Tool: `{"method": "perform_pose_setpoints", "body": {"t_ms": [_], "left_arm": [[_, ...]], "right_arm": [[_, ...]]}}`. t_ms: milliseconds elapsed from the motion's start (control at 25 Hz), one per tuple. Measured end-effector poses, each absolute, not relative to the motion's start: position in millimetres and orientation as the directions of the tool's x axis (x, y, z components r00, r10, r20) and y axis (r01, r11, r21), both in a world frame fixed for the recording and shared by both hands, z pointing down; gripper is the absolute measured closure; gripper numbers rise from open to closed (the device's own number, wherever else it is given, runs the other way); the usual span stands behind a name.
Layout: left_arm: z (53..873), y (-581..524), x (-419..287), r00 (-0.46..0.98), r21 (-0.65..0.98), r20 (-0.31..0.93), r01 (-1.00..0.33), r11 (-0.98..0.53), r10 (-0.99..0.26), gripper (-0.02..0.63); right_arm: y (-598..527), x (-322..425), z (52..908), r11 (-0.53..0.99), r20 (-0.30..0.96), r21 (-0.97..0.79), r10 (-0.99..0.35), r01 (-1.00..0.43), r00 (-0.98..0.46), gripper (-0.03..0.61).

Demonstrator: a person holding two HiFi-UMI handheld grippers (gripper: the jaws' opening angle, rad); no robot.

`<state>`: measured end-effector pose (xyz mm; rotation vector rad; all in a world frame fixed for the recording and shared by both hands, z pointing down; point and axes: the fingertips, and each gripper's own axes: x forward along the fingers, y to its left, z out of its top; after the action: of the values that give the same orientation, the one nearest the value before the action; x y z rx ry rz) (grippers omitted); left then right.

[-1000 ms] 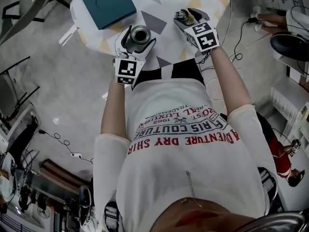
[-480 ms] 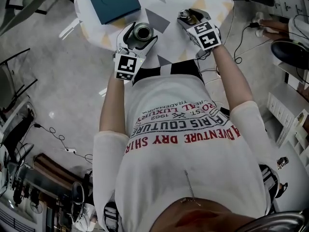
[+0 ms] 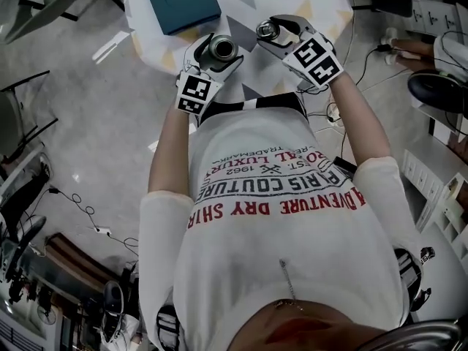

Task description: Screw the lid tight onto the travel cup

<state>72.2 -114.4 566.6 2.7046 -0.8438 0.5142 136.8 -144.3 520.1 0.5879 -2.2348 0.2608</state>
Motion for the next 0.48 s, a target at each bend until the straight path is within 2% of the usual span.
{"method": "perform_pose_setpoints", "body": {"t_ms": [280,480], "left_arm": [[567.5,-113.0,74.1,0.777,0.156,0.411,-0.575,-0.803,-0.476,0.219],[567.9,-113.8,73.5,0.785,0.164,0.403,-0.567,-0.807,-0.47,0.218]], "right_arm": [[-125.2,75.0,473.0,0.958,0.724,-0.001,-0.198,-0.287,-0.661,0.319],[-106.1,42.6,472.5,0.991,0.748,-0.018,-0.072,-0.129,-0.659,0.319]]}}
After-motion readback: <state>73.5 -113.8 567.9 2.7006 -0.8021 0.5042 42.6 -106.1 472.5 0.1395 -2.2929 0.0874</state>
